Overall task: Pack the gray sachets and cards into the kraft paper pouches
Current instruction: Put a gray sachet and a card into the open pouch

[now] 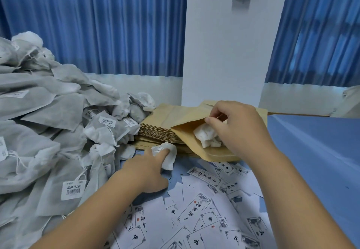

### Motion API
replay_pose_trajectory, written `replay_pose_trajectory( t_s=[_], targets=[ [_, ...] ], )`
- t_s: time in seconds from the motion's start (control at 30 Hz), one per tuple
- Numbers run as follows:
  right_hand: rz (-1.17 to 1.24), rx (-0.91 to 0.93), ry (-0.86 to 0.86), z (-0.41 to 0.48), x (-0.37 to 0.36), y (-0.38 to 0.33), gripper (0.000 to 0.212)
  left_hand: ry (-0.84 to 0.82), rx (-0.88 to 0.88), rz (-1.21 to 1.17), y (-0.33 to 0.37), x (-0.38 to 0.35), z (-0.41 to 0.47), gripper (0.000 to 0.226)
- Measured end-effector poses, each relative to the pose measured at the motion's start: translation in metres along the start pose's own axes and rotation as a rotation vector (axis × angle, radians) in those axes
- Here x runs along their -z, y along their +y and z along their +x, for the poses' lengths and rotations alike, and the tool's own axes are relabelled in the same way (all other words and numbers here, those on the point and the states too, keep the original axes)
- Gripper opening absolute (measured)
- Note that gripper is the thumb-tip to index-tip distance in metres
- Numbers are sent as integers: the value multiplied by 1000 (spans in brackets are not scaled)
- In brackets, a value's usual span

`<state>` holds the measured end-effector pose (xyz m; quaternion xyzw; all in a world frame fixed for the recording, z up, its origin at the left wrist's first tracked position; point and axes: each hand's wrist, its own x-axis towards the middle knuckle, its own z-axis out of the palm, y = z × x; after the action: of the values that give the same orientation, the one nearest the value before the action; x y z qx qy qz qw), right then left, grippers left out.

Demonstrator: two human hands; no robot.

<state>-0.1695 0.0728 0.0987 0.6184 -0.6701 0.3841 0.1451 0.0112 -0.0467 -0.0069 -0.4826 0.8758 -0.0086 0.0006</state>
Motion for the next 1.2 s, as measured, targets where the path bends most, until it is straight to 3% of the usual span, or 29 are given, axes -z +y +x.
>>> replay_pose_trajectory(
  t_s=[0.13,0.3,0.4,0.5,0.6,0.8,0.97,1.1,1.2],
  targets=[
    [40,-6,32,0,1,2,15,-27,48,-96,-5,4,0,85],
    [47,1,25,1,2,5,15,103,96,-88,-1,31,-12,58],
    [52,-3,32,1,3,7,16,178,-6,-206,9,66,-31,52],
    [49,-11,44,1,5,8,16,96,-167,-307,17,103,-64,63],
    [35,-14,61,2,7,9,16,27,-346,-282,19,124,-87,60],
    [26,-1,40,1,8,8,14,154,-479,-342,21,141,-107,58],
    [38,16,15,1,9,4,8,357,-409,-380,37,124,-92,51],
    [56,19,22,2,8,5,9,342,-388,-356,51,109,-84,43],
    [63,27,52,2,8,5,12,392,-343,-382,55,106,-81,54]
  ],
)
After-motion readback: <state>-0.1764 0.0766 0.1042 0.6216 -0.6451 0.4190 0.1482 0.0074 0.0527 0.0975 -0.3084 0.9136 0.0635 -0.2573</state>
